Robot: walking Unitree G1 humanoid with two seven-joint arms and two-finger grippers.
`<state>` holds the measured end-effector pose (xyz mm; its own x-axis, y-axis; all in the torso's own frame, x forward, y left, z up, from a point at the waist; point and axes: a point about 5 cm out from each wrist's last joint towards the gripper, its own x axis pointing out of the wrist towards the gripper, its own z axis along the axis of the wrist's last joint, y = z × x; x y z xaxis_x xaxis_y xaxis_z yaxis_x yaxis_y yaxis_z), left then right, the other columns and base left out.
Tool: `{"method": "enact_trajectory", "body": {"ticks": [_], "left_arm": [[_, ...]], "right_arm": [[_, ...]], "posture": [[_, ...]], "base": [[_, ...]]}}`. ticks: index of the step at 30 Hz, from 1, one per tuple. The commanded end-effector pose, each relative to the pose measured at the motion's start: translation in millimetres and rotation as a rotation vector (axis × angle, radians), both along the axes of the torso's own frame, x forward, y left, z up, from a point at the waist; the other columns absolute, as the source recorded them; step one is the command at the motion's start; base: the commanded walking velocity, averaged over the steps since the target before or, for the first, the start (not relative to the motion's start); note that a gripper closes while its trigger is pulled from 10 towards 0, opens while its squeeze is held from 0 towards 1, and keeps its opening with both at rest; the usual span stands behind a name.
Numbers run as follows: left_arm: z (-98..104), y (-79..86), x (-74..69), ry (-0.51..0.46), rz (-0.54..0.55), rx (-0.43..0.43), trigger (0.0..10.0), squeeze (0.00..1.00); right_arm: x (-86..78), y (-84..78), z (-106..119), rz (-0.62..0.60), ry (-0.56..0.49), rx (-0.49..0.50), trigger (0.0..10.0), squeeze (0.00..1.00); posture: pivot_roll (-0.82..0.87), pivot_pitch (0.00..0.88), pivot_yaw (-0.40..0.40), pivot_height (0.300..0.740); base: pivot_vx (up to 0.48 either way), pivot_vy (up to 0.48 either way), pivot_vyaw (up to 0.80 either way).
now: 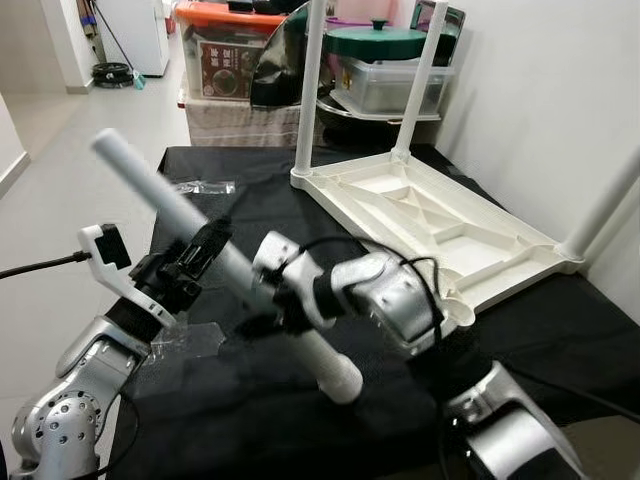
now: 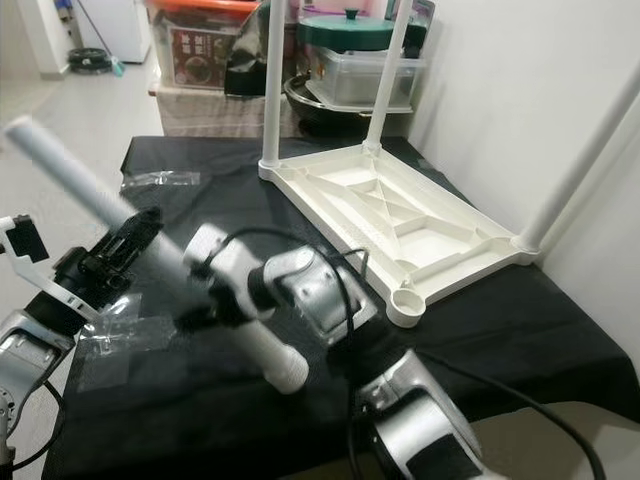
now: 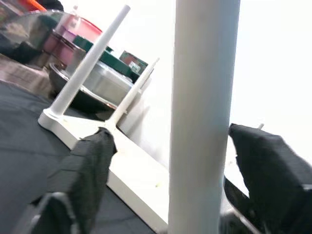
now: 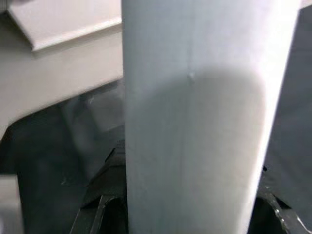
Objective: Building children table
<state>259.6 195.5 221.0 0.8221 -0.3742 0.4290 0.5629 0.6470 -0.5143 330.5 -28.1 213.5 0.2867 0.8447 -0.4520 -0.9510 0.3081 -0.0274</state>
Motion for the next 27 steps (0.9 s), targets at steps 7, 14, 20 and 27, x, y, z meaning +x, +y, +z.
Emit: {"method": "enact_trajectory", "body": {"ticks": [7, 14, 20, 27], "left_arm": [[8.4, 21.1, -10.2, -0.022, 0.163, -0.037, 10.0, 0.0], [-16.9, 15.4, -3.3, 0.09, 0.346, 0.275, 10.0, 0.0], [-32.6, -1.5, -0.6, 0.119, 0.372, 0.455, 10.0, 0.0], [-35.9, -5.6, 2.6, 0.131, 0.386, 0.476, 10.0, 0.0]], "right_arm": [[37.1, -51.9, 25.3, -0.357, -0.102, 0.211, 0.0, 0.0], [55.4, -79.7, 40.1, -0.752, -0.254, 0.417, 10.0, 0.0], [40.4, -62.9, 13.7, -0.707, -0.225, 0.429, 10.0, 0.0], [34.1, -53.4, 1.8, -0.718, -0.194, 0.458, 10.0, 0.0]], "posture": [[0.05, 0.0, -0.103, 0.74], [0.06, 0.0, -0.1, 0.74], [0.05, 0.0, -0.099, 0.74], [0.06, 0.0, -0.087, 0.74]], "base": [[0.0, 0.0, 0.0], [0.0, 0.0, 0.0], [0.0, -0.24, 0.0], [0.0, -0.48, 0.0]]}}
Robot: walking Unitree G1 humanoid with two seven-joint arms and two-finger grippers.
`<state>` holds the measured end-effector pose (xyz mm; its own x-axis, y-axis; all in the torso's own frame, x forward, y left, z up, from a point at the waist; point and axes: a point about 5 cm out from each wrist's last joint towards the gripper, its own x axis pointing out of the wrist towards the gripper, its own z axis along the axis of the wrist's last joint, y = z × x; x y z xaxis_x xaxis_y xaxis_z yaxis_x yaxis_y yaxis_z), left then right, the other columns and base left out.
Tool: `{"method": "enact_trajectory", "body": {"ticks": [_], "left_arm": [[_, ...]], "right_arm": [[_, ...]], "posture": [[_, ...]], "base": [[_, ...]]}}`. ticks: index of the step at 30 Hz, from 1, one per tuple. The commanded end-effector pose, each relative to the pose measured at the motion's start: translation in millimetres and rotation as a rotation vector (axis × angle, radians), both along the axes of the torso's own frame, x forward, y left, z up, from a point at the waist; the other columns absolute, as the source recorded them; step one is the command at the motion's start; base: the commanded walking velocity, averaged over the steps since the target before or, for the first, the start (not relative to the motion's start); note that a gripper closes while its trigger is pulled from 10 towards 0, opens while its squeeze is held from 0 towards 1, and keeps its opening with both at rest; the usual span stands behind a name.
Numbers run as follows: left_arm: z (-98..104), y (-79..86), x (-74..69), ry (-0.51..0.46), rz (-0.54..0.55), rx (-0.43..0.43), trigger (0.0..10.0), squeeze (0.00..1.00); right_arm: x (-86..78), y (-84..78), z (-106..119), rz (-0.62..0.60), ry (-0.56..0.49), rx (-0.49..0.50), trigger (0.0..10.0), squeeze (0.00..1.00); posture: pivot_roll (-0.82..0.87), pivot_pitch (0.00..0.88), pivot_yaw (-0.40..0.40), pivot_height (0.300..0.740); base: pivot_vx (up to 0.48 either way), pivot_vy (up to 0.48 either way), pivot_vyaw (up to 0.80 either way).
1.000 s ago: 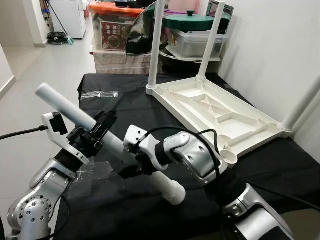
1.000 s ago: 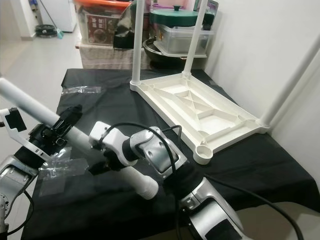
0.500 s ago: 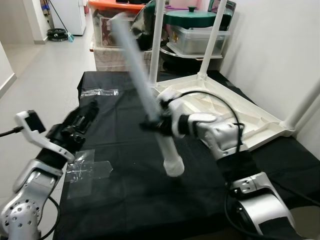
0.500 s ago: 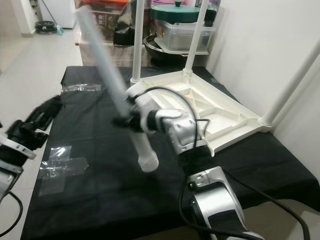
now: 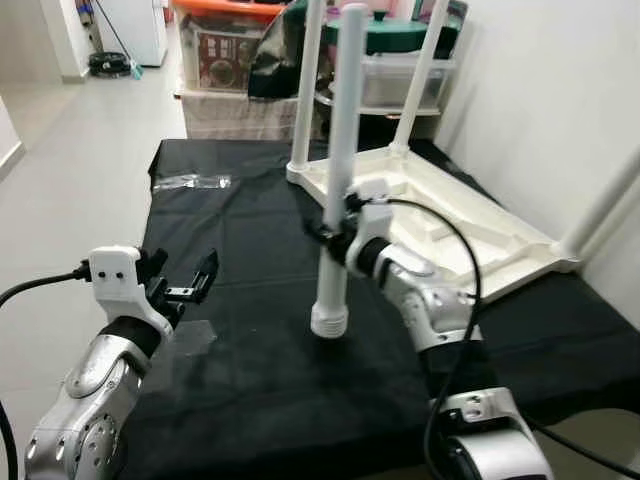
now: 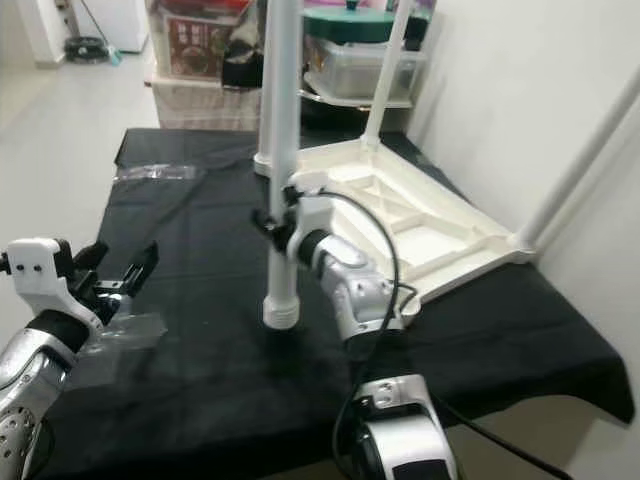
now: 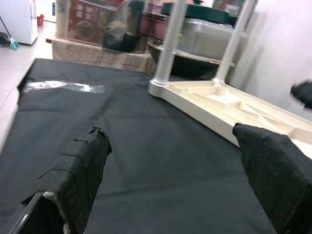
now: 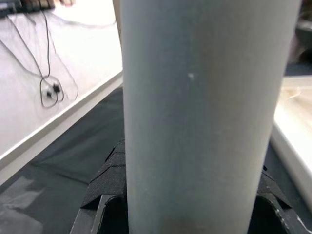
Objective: Building children table
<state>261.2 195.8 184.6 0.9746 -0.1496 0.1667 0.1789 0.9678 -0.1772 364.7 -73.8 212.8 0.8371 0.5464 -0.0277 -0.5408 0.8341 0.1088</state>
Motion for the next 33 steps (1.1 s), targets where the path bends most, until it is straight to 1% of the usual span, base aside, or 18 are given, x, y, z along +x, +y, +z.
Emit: {"method": "enact_trajectory", "body": {"ticks": [1, 4, 7, 12, 17, 21, 28, 33], "left_arm": [[0.4, -5.9, 1.0, -0.009, -0.015, 0.007, 10.0, 0.0], [0.5, -7.9, 2.4, -0.016, -0.008, 0.015, 10.0, 0.0], [-1.8, -9.3, 3.2, -0.016, 0.006, 0.024, 10.0, 0.0], [-2.9, -10.9, 3.1, -0.027, 0.018, 0.001, 10.0, 0.0], [-2.8, -8.5, 4.5, -0.031, 0.041, -0.01, 10.0, 0.0], [0.7, -7.2, 5.7, -0.055, 0.048, -0.045, 10.0, 0.0], [1.5, -10.5, 6.1, -0.068, 0.035, -0.054, 10.0, 0.0], [1.0, -12.0, 5.4, -0.068, 0.032, -0.054, 10.0, 0.0]], "right_arm": [[-0.1, -7.7, 2.5, -0.035, -0.026, 0.011, 10.0, 0.0], [-0.5, -5.8, 0.3, -0.054, -0.033, 0.022, 10.0, 0.0], [-0.5, -8.6, -0.9, -0.08, -0.043, 0.02, 10.0, 0.0], [-1.0, -12.1, -2.2, -0.098, -0.043, 0.022, 10.0, 0.0], [-2.0, -13.7, -3.1, -0.13, -0.049, 0.029, 10.0, 0.0], [-2.1, -13.2, 3.5, -0.137, -0.084, 0.055, 10.0, 0.0], [-4.0, -7.8, 18.4, -0.097, -0.157, 0.083, 10.0, 0.0], [-3.6, -8.1, 20.6, -0.098, -0.162, 0.084, 10.0, 0.0]], "posture": [[0.06, 0.0, -0.087, 0.74], [0.05, 0.0, -0.084, 0.74], [0.05, 0.0, -0.083, 0.74], [0.05, 0.0, -0.083, 0.74], [0.05, 0.0, -0.074, 0.74], [0.05, 0.0, -0.071, 0.74], [0.05, 0.0, -0.072, 0.74], [0.05, 0.0, -0.076, 0.74]], "base": [[0.0, -0.48, 0.0], [0.0, -0.48, 0.0], [0.0, -0.48, 0.0], [0.0, -0.444, 0.0], [0.0, 0.0, 0.0], [0.38, 0.0, 0.0], [0.48, 0.0, 0.0], [0.463, 0.0, 0.0]]}}
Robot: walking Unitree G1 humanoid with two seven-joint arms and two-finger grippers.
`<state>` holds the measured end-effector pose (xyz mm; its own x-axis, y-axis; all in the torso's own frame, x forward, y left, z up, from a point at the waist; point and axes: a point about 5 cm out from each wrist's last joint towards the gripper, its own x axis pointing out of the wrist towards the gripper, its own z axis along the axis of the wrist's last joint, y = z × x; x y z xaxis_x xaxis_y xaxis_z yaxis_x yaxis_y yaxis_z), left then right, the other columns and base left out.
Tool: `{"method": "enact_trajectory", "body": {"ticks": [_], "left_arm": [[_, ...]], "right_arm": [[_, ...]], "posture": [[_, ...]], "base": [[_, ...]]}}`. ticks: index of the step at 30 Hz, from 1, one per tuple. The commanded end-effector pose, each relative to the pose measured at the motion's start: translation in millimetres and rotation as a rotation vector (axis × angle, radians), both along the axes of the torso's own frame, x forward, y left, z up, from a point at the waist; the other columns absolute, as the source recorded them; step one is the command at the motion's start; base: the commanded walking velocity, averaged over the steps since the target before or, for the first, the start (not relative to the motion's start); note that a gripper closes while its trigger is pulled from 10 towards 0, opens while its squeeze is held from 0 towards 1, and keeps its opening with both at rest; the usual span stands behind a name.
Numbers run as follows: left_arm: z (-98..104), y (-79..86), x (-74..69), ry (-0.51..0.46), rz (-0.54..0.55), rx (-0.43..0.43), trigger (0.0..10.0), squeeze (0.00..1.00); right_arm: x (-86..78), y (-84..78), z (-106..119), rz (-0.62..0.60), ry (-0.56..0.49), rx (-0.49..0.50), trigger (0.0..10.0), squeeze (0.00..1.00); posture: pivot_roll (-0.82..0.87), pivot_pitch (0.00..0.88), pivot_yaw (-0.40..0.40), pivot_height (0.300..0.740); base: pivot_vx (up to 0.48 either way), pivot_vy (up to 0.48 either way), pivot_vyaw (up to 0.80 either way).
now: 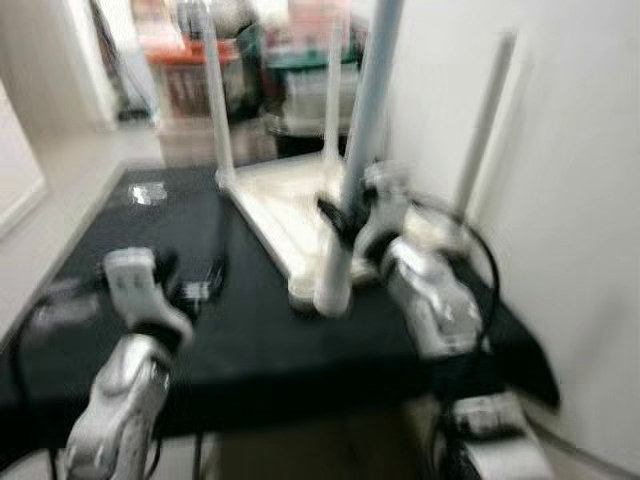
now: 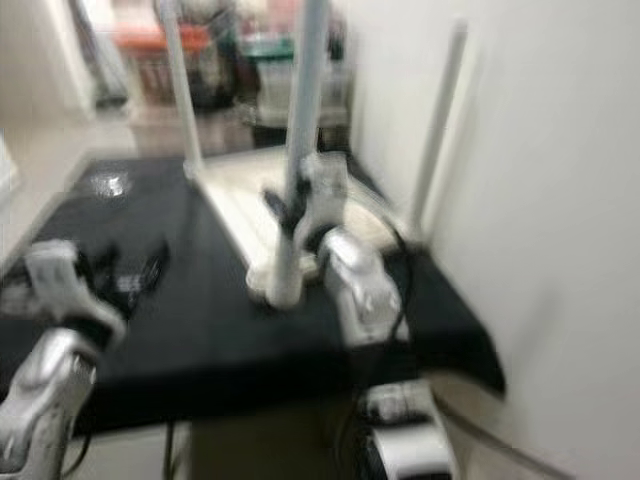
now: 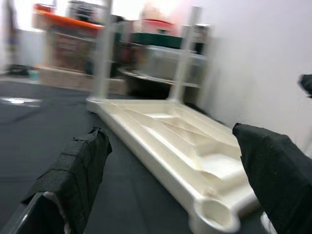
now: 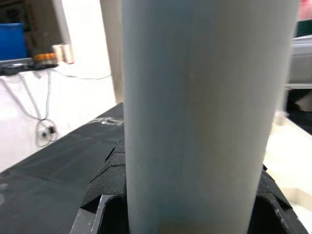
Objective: Building children table
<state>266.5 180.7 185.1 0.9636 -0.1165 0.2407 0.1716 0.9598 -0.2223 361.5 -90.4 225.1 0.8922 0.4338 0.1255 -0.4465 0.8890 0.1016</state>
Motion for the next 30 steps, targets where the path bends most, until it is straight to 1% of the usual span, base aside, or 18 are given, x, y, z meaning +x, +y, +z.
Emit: {"method": "enact_trajectory", "body": {"ticks": [1, 4, 11, 17, 21, 22, 29, 30], "left_arm": [[0.3, 2.9, -0.1, 0.001, 0.009, 0.005, 10.0, 0.0], [-0.1, 2.7, -0.2, 0.002, 0.009, 0.006, 10.0, 0.0], [-1.3, 1.5, -0.9, 0.007, 0.009, -0.005, 10.0, 0.0], [0.0, -1.8, -2.1, -0.007, -0.017, -0.023, 10.0, 0.0], [0.8, -4.5, -2.7, -0.009, -0.033, -0.022, 10.0, 0.0], [0.8, -6.0, -3.1, -0.007, -0.044, -0.025, 10.0, 0.0], [0.9, -6.7, -3.1, -0.01, -0.049, -0.024, 10.0, 0.0], [1.0, -6.2, -3.1, -0.012, -0.049, -0.022, 10.0, 0.0]], "right_arm": [[-0.3, 8.3, 8.7, 0.028, -0.028, 0.01, 10.0, 0.0], [0.1, 8.2, 9.3, 0.027, -0.031, 0.009, 10.0, 0.0], [0.3, 8.1, 11.3, 0.032, -0.039, 0.005, 10.0, 0.0], [0.9, 6.0, 12.0, 0.031, -0.043, -0.003, 10.0, 0.0], [1.5, 5.1, 12.7, 0.029, -0.043, -0.003, 10.0, 0.0], [2.1, 5.2, 12.9, 0.035, -0.032, 0.009, 10.0, 0.0], [2.1, 5.9, 15.0, 0.046, -0.032, 0.017, 10.0, 0.0], [2.1, 6.5, 14.9, 0.051, -0.025, 0.023, 10.0, 0.0]], "posture": [[0.05, 0.0, -0.076, 0.74], [0.05, 0.0, -0.076, 0.74], [0.04, 0.0, -0.075, 0.74], [0.04, 0.0, -0.075, 0.74], [0.04, 0.0, -0.076, 0.74], [0.04, 0.0, -0.075, 0.74], [0.05, 0.0, -0.073, 0.74], [0.05, 0.0, -0.073, 0.74]], "base": [[0.394, 0.0, 0.0], [0.378, 0.0, 0.0], [0.0, 0.0, 0.0], [0.0, 0.0, 0.0], [0.0, 0.396, 0.0], [0.0, 0.476, 0.0], [0.0, 0.476, 0.0], [0.0, 0.0, 0.0]]}}
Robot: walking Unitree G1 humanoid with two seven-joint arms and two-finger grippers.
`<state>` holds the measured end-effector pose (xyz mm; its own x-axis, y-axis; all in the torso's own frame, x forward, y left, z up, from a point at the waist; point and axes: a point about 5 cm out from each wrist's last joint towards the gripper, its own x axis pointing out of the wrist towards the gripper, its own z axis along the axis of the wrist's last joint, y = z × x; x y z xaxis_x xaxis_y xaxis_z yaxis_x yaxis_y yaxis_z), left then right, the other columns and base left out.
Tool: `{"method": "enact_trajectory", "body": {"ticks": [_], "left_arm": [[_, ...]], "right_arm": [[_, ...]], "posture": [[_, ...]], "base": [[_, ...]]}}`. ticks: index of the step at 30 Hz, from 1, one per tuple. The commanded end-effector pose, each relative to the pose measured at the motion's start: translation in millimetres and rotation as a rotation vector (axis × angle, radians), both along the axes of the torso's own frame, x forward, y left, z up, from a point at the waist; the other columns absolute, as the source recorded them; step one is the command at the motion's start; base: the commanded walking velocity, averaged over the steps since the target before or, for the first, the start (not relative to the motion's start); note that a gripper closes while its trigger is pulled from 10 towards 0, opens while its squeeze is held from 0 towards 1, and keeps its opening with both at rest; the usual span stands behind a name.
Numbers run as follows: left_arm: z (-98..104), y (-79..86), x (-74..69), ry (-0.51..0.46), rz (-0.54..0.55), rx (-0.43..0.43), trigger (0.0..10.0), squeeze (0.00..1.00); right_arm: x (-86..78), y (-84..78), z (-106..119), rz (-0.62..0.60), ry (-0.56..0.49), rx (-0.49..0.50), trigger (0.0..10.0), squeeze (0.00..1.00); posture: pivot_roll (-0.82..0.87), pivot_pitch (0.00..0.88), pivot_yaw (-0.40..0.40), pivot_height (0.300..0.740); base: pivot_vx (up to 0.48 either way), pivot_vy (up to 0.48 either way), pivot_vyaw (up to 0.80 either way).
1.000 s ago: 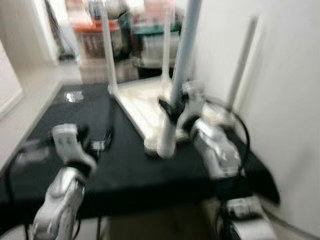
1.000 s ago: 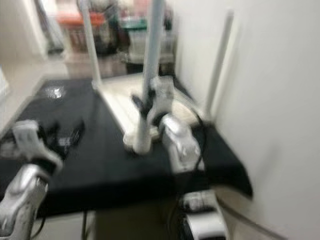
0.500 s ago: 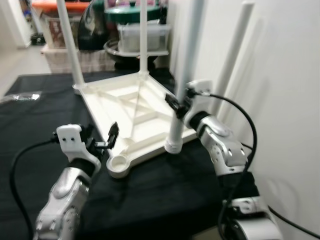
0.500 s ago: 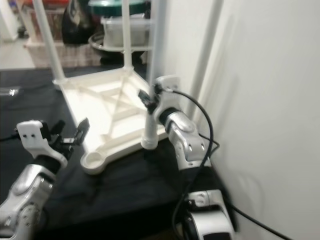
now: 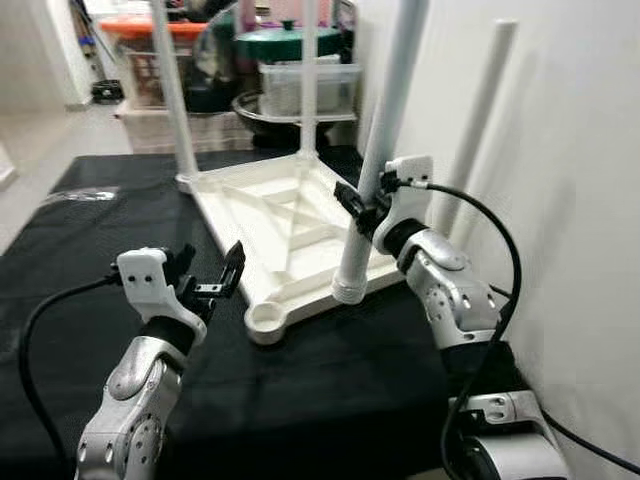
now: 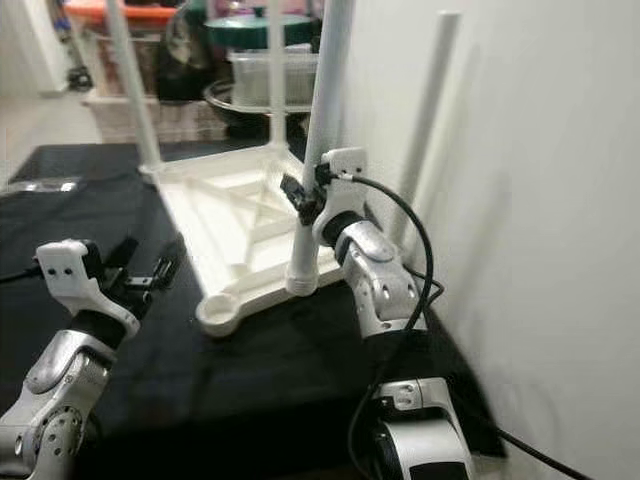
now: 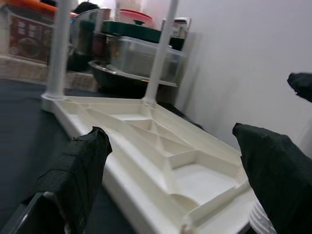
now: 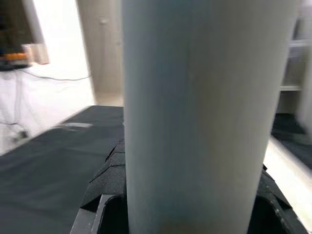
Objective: Building children table
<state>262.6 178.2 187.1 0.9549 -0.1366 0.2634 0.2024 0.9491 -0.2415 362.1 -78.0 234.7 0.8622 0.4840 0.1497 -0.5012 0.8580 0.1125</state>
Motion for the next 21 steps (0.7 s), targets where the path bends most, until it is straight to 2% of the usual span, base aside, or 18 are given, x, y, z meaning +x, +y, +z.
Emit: {"method": "enact_trajectory", "body": {"ticks": [1, 4, 9, 12, 18, 21], "left_arm": [[-1.0, -3.7, 0.8, 0.008, -0.021, 0.003, 10.0, 0.0], [-1.4, -3.1, 1.0, 0.009, -0.02, 0.004, 10.0, 0.0], [-1.8, -3.0, 1.4, 0.015, -0.024, 0.006, 10.0, 0.0], [-2.3, -3.0, 1.7, 0.02, -0.027, 0.002, 10.0, 0.0], [-1.4, -1.8, 2.2, 0.015, -0.027, 0.008, 10.0, 0.0], [-1.4, -1.5, 1.6, 0.01, -0.024, 0.024, 10.0, 0.0]], "right_arm": [[1.5, -5.9, 5.3, -0.009, -0.008, 0.002, 10.0, 0.0], [1.5, -4.9, 5.2, 0.003, 0.001, 0.005, 10.0, 0.0], [1.4, -6.0, 6.0, -0.003, -0.017, -0.007, 10.0, 0.0], [1.7, -5.3, 4.6, 0.001, 0.002, 0.001, 10.0, 0.0], [1.5, -3.4, 4.4, 0.011, 0.001, -0.003, 10.0, 0.0], [0.8, -3.0, 4.7, 0.013, -0.008, -0.009, 10.0, 0.0]], "posture": [[0.05, 0.0, -0.073, 0.74], [0.05, 0.0, -0.071, 0.74], [0.05, 0.0, -0.07, 0.74], [0.05, 0.0, -0.07, 0.74], [0.05, 0.0, -0.068, 0.74], [0.05, 0.0, -0.066, 0.74]], "base": [[0.0, 0.0, 0.0], [0.0, 0.0, -0.53], [0.0, 0.0, 0.0], [0.0, 0.48, 0.0], [0.0, 0.48, -0.67], [0.0, 0.087, 0.0]]}}
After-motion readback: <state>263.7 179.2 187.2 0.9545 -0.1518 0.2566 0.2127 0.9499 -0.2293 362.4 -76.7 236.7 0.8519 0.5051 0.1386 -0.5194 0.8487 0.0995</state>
